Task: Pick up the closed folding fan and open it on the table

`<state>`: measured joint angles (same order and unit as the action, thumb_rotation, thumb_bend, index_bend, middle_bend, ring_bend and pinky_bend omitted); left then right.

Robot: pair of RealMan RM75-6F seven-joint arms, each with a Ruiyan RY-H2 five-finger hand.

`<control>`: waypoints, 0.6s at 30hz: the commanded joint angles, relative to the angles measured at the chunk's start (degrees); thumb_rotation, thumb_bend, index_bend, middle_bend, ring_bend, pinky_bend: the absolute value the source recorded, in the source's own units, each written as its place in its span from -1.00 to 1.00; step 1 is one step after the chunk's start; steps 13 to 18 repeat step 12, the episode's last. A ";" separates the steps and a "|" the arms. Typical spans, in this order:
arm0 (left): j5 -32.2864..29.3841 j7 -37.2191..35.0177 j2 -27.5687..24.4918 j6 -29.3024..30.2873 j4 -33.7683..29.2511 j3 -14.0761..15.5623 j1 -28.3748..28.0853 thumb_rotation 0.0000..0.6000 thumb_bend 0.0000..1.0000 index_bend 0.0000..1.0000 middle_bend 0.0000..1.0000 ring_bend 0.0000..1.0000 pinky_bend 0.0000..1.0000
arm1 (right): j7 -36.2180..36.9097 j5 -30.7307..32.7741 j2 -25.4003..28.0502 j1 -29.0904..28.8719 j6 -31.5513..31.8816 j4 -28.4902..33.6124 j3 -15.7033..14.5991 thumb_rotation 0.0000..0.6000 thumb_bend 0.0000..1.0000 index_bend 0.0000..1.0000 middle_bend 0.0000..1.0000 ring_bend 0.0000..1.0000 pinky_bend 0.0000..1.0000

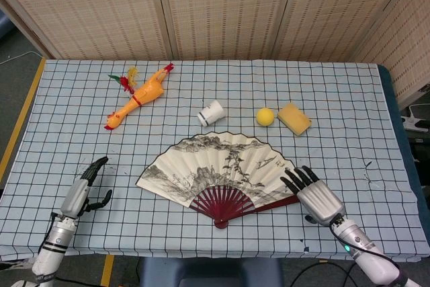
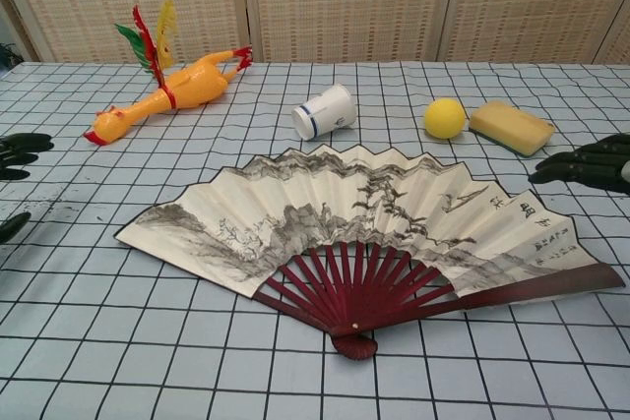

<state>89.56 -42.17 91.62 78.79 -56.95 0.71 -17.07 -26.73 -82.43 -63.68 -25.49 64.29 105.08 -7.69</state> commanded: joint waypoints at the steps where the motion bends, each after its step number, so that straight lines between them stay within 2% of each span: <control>1: 6.51 7.90 -13.90 5.71 -14.91 4.36 2.12 1.00 -0.10 -1.00 -1.00 -1.00 -0.85 | 10.10 -7.37 0.57 8.64 16.96 -2.03 0.20 1.00 -0.94 -1.00 -1.00 -1.00 -1.00; 2: 7.78 14.45 -17.98 7.45 -19.31 5.10 3.01 1.00 -0.10 -1.00 -1.00 -1.00 -0.86 | 10.93 -8.99 -0.05 11.68 22.27 -4.38 0.09 1.00 -0.94 -1.00 -1.00 -1.00 -1.00; 4: 7.26 27.00 -21.80 10.62 -24.15 4.71 5.46 1.00 -0.10 -1.00 -1.00 -1.00 -0.87 | 10.65 -8.93 -1.46 16.18 28.76 -7.50 0.25 1.00 -0.93 -1.00 -1.00 -1.00 -1.00; 6: 4.45 37.99 -23.62 12.87 -28.35 3.72 8.22 1.00 -0.10 -1.00 -1.00 -1.00 -0.88 | 11.31 -7.85 -3.57 20.10 33.62 -11.46 0.80 1.00 -0.93 -1.00 -1.00 -1.00 -1.00; 8: 2.29 45.68 -25.00 14.05 -32.17 3.21 10.11 1.00 -0.09 -1.00 -1.00 -1.00 -0.88 | 12.94 -7.40 -4.57 21.70 34.68 -14.63 1.08 1.00 -0.93 -1.00 -1.00 -1.00 -1.00; 12: 1.24 52.69 -25.61 15.30 -35.57 2.66 11.75 1.00 -0.10 -1.00 -1.00 -1.00 -0.88 | 16.74 -8.04 -3.61 22.64 35.50 -15.14 1.98 1.00 -0.93 -1.00 -1.00 -1.00 -1.00; 18: 1.24 52.69 -25.61 15.30 -35.57 2.66 11.75 1.00 -0.10 -1.00 -1.00 -1.00 -0.88 | 16.74 -8.04 -3.61 22.64 35.50 -15.14 1.98 1.00 -0.93 -1.00 -1.00 -1.00 -1.00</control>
